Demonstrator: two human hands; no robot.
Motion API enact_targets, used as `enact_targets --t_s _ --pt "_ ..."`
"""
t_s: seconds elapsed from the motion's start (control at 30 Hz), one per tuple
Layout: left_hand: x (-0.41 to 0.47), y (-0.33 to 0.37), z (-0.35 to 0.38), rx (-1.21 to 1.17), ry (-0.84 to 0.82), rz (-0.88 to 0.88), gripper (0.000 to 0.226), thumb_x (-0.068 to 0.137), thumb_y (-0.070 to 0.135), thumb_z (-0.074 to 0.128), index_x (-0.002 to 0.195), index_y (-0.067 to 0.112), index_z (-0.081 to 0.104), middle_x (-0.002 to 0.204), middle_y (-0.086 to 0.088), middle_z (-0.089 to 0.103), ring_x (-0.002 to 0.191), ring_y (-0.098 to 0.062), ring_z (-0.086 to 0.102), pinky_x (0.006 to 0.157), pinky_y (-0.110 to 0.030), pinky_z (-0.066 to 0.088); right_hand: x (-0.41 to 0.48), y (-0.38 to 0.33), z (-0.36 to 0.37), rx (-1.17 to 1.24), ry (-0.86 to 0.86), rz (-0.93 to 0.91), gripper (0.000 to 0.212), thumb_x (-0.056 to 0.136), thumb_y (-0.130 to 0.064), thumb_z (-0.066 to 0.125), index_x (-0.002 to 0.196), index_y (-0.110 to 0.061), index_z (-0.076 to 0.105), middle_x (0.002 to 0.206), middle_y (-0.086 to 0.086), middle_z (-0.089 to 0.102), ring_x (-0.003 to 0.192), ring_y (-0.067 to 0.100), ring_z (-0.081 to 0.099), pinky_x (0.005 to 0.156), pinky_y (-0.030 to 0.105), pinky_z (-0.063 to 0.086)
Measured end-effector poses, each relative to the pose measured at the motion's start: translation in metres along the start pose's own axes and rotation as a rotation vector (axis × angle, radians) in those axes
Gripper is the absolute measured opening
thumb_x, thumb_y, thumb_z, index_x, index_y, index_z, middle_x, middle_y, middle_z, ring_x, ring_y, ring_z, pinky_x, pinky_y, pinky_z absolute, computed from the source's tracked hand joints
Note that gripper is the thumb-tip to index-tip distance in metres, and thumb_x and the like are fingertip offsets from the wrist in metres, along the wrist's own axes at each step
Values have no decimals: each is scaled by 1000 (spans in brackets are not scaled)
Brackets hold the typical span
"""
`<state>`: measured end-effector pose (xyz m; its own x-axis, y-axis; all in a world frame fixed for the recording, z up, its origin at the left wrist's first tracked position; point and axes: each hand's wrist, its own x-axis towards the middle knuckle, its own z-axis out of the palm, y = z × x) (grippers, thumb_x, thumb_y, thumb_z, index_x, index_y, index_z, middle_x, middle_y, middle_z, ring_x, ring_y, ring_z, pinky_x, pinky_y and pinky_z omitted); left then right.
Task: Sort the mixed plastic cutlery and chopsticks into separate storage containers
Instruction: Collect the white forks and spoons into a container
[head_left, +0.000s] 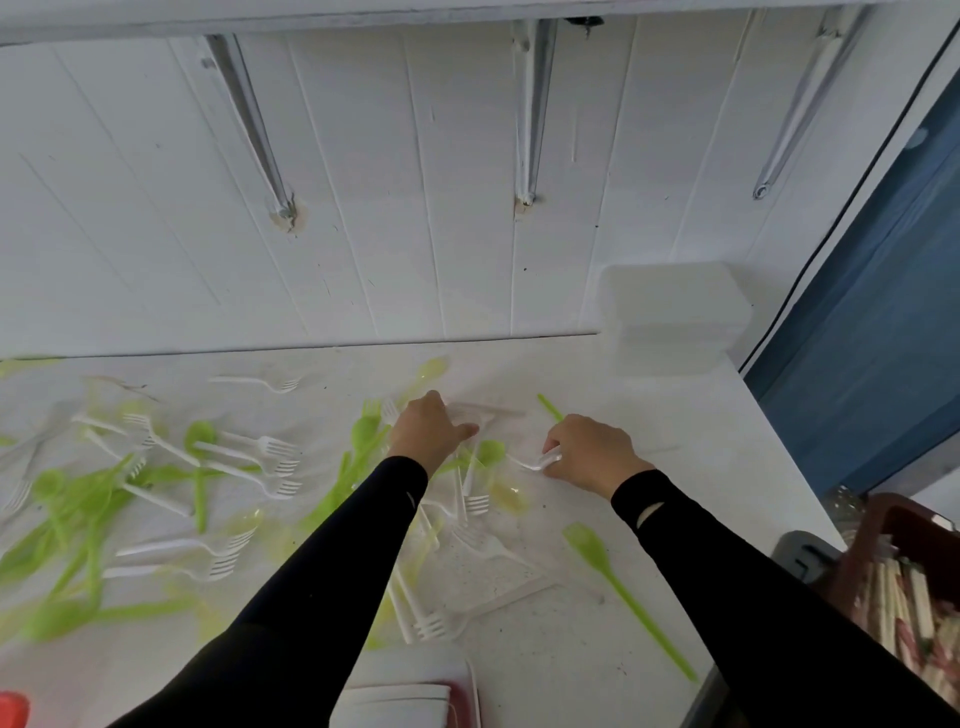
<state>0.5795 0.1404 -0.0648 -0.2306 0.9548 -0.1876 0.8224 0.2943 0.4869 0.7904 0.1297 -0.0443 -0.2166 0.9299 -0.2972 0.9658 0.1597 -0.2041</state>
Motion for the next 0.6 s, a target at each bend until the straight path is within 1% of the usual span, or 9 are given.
enact_targets --t_s 0.07,0.13,0.23,0.3,0.37,0.43,0.5,0.57,0.6 --pt "1 2 2 -7 -20 -20 53 84 28 72 120 -2 48 119 -19 59 113 -35 57 83 -33 44 -2 2 -3 2 -44 17 32 84 -30 70 115 -26 64 120 -6 60 110 20 60 79 27 35" --pt "2 4 0 -32 0 -23 44 87 19 64 118 -7 49 117 -22 60 113 -37 57 79 -30 41 -3 3 -5 -29 -81 27 36 83 -28 71 118 -26 62 121 -5 62 110 20 60 78 28 35" --pt "7 4 -11 -30 54 -37 38 93 21 54 114 -11 56 117 -27 62 114 -40 57 88 -33 42 -4 4 -9 -34 -105 32 37 85 -27 67 122 -25 59 123 -3 61 112 20 59 79 28 36" --pt "11 -1 -22 -26 84 -22 35 95 23 49 106 -8 61 111 -25 65 109 -41 59 91 -36 43 -4 5 -14 28 -122 31 40 86 -28 66 125 -26 57 127 -4 59 114 20 57 81 28 36" --pt "17 -9 -33 -72 83 -8 28 94 22 47 93 -1 63 93 -17 71 94 -37 66 86 -38 51 -4 7 -19 109 -128 27 42 86 -32 64 127 -28 55 126 -4 59 114 20 56 82 29 36" --pt "23 -14 -42 -132 102 -8 27 94 25 48 83 4 61 72 -8 72 76 -30 70 77 -36 54 -5 7 -24 181 -95 32 36 86 -34 61 121 -27 55 116 -2 64 106 21 59 80 30 39" --pt "28 -12 -49 -165 125 -5 30 95 31 54 81 4 54 58 -2 64 65 -22 66 68 -30 46 -5 7 -26 236 -34 37 27 86 -34 59 110 -23 57 104 -1 66 98 22 61 79 31 43" --pt "34 -6 -50 -236 174 23 29 93 31 60 82 7 49 57 0 57 51 -11 57 61 -25 36 -6 6 -27 298 7 27 22 87 -34 60 104 -21 57 98 -1 65 93 22 61 78 32 46" --pt "34 -3 -50 -298 186 53 28 93 30 61 82 7 51 61 -2 58 46 -10 56 57 -25 40 -6 5 -27 322 16 20 21 87 -34 61 103 -21 55 97 0 64 91 23 61 78 33 47"
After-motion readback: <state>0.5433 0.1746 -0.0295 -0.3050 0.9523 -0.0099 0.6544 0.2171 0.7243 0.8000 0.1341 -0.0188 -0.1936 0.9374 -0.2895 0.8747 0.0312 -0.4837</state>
